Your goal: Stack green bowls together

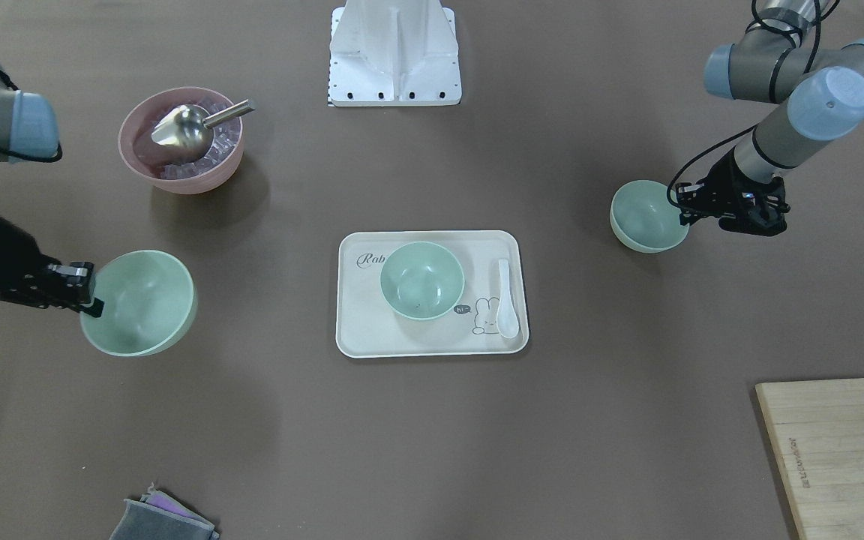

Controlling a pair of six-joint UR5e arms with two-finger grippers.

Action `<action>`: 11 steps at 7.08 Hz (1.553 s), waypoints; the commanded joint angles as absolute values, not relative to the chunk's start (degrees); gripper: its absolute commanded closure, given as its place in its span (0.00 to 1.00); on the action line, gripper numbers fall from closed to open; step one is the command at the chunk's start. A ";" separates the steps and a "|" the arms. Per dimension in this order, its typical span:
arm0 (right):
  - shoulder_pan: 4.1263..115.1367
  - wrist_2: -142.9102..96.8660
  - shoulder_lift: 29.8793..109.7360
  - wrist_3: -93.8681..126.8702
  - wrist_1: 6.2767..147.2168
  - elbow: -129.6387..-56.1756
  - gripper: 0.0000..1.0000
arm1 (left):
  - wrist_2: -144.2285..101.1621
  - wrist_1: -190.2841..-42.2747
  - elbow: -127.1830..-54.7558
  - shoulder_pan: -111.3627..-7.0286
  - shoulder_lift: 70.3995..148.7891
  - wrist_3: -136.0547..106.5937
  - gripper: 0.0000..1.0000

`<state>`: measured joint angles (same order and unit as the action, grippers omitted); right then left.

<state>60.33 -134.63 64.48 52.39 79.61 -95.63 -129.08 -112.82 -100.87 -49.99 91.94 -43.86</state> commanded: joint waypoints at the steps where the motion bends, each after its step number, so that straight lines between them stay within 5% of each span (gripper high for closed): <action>1: 50.59 -128.45 59.26 69.45 80.33 -100.62 1.00 | -132.71 -111.98 -100.72 -50.01 96.04 -44.30 1.00; 4: 37.47 -114.54 49.43 81.89 80.07 -95.40 1.00 | -135.68 -106.11 -105.62 -52.45 101.42 -48.87 1.00; 8: 34.63 -109.60 47.38 83.06 72.70 -87.65 1.00 | -141.15 -103.01 -107.06 -56.25 110.99 -58.77 1.00; 9: 34.19 -109.51 47.29 83.06 71.82 -86.32 0.02 | -141.15 -103.01 -106.01 -56.08 113.35 -60.89 1.00; 11: 36.02 -114.83 49.73 82.27 71.28 -88.49 0.00 | -140.71 -103.09 -102.50 -54.85 118.89 -66.07 1.00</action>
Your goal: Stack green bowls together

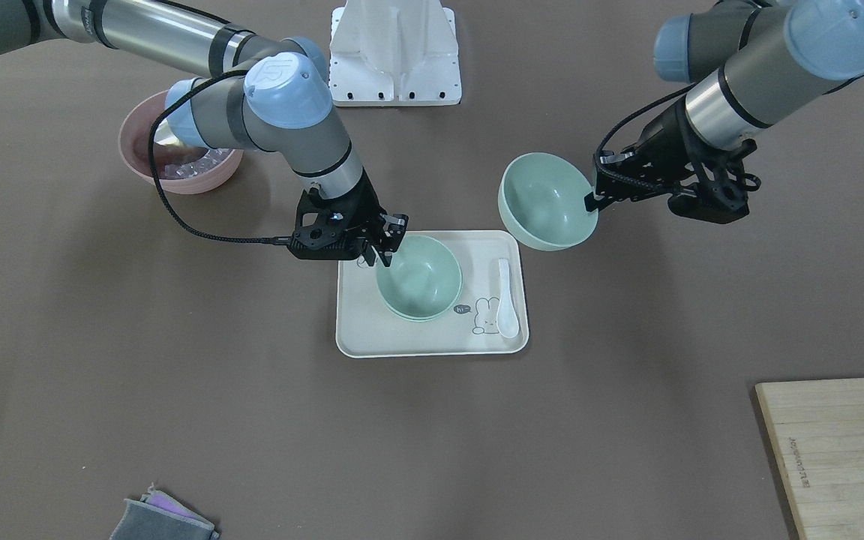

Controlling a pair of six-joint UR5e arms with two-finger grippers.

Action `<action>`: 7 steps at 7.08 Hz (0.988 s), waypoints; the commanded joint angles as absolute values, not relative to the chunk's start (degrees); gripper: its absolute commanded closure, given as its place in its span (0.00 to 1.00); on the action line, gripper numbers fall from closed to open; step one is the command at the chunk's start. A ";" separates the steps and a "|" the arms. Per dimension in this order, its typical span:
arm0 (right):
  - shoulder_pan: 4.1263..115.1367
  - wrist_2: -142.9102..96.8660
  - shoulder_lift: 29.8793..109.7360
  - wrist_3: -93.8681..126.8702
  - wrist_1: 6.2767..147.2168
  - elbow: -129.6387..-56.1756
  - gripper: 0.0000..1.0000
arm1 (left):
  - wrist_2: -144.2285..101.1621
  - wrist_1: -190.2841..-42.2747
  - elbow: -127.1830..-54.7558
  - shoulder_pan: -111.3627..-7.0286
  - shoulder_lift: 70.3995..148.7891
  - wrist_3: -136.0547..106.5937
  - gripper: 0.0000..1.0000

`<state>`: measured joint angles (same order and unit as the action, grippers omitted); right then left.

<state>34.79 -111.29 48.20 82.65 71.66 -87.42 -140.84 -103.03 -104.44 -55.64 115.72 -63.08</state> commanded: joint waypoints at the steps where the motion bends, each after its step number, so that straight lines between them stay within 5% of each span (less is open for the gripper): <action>1: 39.52 -119.31 52.79 80.53 71.37 -91.81 0.00 | -138.36 -103.10 -101.87 -53.10 120.57 -67.40 1.00; 6: 59.66 -137.90 68.46 58.54 71.98 -97.38 0.00 | -125.26 -111.14 -87.66 -42.72 128.84 -71.72 1.00; 7: 60.98 -139.47 69.25 58.45 71.98 -97.56 0.00 | -120.02 -115.53 -83.97 -40.28 130.41 -74.42 0.01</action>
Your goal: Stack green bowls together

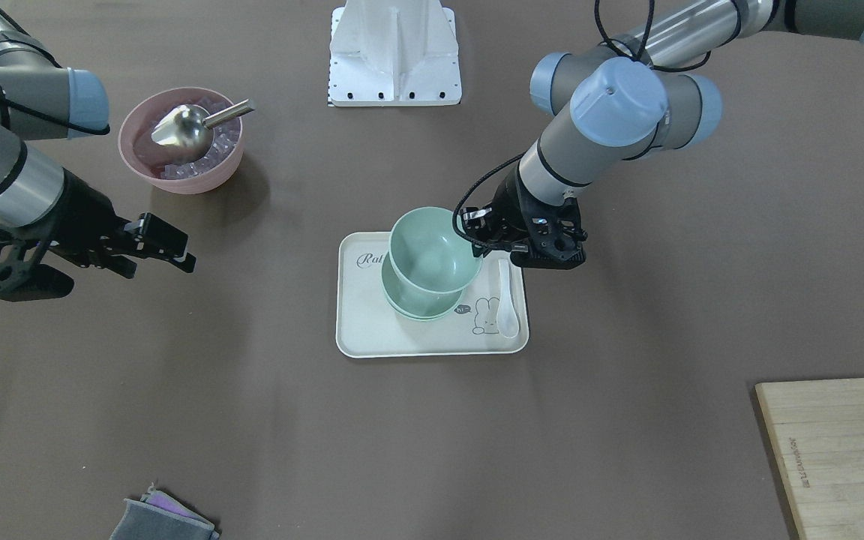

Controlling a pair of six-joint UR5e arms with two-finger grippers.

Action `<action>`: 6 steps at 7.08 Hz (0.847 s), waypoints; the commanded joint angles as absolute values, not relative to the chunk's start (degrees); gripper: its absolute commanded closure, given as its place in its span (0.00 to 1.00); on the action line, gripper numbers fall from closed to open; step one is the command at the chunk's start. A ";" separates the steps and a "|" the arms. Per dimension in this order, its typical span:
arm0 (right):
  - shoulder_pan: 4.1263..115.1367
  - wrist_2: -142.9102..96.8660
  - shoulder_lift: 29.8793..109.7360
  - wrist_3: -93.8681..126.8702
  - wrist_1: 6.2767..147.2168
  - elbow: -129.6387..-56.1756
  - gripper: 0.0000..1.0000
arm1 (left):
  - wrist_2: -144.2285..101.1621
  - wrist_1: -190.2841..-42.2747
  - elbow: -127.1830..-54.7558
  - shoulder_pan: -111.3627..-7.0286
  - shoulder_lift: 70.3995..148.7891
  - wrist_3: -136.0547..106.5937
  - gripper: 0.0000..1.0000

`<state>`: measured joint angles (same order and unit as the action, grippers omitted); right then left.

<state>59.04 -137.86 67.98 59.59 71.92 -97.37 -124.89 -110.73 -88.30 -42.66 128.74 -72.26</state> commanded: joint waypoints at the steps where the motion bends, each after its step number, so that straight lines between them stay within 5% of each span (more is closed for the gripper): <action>1: 62.04 -140.00 69.95 57.23 71.98 -97.38 0.00 | -118.32 -118.62 -82.98 -39.82 130.08 -74.70 0.01; 3: 63.88 -140.18 70.66 54.41 72.33 -96.86 0.00 | -128.33 -118.21 -85.94 -46.27 124.75 -72.61 0.01; 6: 69.50 -140.19 73.80 45.32 72.42 -94.76 0.00 | -134.82 -115.42 -99.63 -58.50 109.04 -58.67 0.01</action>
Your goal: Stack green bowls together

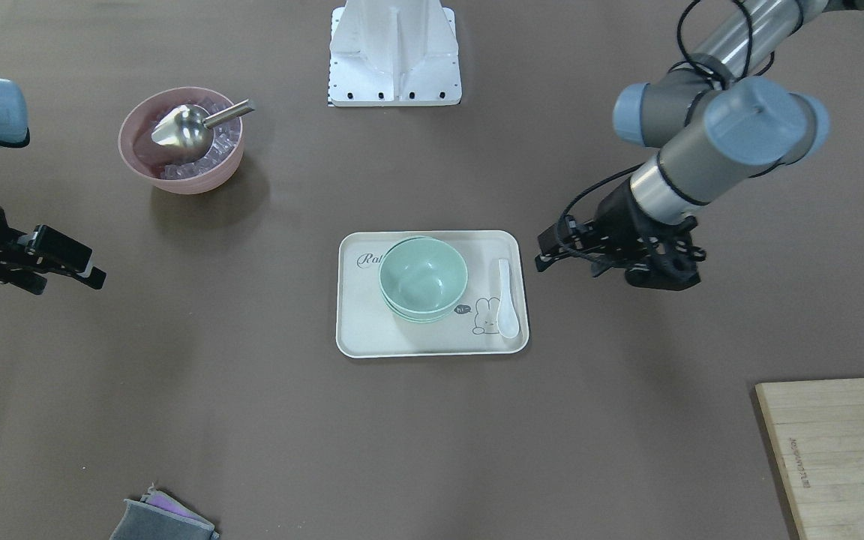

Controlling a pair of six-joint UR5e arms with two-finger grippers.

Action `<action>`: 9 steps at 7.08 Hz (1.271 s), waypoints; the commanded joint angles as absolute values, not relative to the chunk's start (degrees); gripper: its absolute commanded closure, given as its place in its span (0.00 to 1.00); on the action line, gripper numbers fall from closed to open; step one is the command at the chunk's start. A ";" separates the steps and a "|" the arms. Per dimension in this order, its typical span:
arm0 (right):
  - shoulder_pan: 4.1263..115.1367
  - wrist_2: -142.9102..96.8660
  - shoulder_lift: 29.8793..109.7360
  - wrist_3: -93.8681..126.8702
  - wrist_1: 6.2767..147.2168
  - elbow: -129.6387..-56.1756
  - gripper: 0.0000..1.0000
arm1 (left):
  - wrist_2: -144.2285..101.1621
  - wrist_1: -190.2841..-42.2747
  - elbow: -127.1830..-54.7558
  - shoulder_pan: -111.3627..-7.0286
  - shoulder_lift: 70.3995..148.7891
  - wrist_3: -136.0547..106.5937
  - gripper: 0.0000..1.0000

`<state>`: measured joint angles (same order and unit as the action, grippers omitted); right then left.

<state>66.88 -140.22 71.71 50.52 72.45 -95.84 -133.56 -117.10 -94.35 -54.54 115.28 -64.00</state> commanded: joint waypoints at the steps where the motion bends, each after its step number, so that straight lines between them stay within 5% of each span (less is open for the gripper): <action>1: 72.48 -140.10 75.05 37.87 72.86 -91.96 0.00 | -134.74 -113.57 -103.32 -60.71 103.07 -52.45 0.01; 4: 80.49 -134.51 75.49 7.73 86.54 -86.84 0.00 | -133.51 -112.68 -104.51 -71.86 86.00 -21.54 0.01; 9: 85.34 -132.53 76.73 -8.17 86.66 -79.89 0.00 | -126.38 -97.12 -101.52 -81.38 83.59 -0.34 0.01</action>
<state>84.95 -132.11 76.95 -6.73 86.52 -80.49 -126.95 -99.88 -101.64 -80.51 84.16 -1.87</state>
